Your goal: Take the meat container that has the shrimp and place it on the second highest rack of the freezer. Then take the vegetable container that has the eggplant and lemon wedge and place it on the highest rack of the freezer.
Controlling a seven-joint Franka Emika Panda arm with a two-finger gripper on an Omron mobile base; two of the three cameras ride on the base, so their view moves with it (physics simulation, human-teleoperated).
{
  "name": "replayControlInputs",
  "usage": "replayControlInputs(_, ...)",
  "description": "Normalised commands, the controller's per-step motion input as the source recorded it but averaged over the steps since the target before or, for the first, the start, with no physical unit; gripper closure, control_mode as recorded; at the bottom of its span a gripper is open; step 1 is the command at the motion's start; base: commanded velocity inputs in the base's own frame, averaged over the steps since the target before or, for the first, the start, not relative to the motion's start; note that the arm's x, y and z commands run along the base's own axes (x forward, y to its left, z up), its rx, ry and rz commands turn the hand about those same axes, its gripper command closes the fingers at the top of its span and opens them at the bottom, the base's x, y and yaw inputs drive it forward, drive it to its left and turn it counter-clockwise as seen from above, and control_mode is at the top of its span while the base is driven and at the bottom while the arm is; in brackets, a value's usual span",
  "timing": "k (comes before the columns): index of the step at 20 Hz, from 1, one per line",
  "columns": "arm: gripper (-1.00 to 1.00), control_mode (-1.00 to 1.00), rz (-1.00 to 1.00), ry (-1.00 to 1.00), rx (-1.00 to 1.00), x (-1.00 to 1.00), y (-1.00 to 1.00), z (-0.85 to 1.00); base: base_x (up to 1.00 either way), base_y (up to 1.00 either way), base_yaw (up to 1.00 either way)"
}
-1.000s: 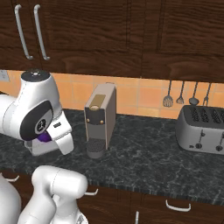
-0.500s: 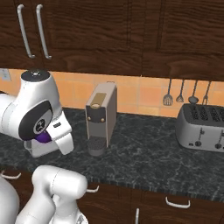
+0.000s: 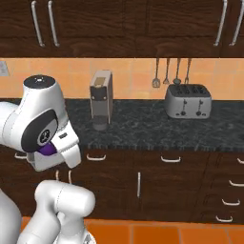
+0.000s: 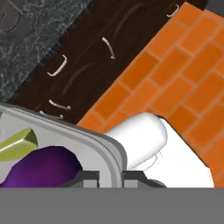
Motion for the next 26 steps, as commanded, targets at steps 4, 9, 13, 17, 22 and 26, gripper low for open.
replayControlInputs(4, 1.0, 1.0, 0.0, 0.0, 0.0, 0.0, 0.0, 0.0, -0.72, -0.22, -0.66)
replayControlInputs(9, 1.0, 1.0, 0.0, 0.0, 0.0, 0.0, 0.0, 0.0, -0.49, -0.21, -0.73)
replayControlInputs(13, 1.0, 1.0, 0.0, 0.0, 0.0, 0.0, 0.0, 0.0, -0.43, -0.28, -0.73)
replayControlInputs(17, 1.0, 1.0, 0.0, 0.0, 0.0, 0.0, 0.0, 0.0, -0.24, -0.43, -0.74)
replayControlInputs(22, 1.0, 1.0, 0.0, 0.0, 0.0, 0.0, 0.0, 0.0, -0.03, -0.56, -0.75)
replayControlInputs(26, 1.0, 1.0, 0.0, 0.0, 0.0, 0.0, 0.0, 0.0, 0.02, -0.36, -0.77)
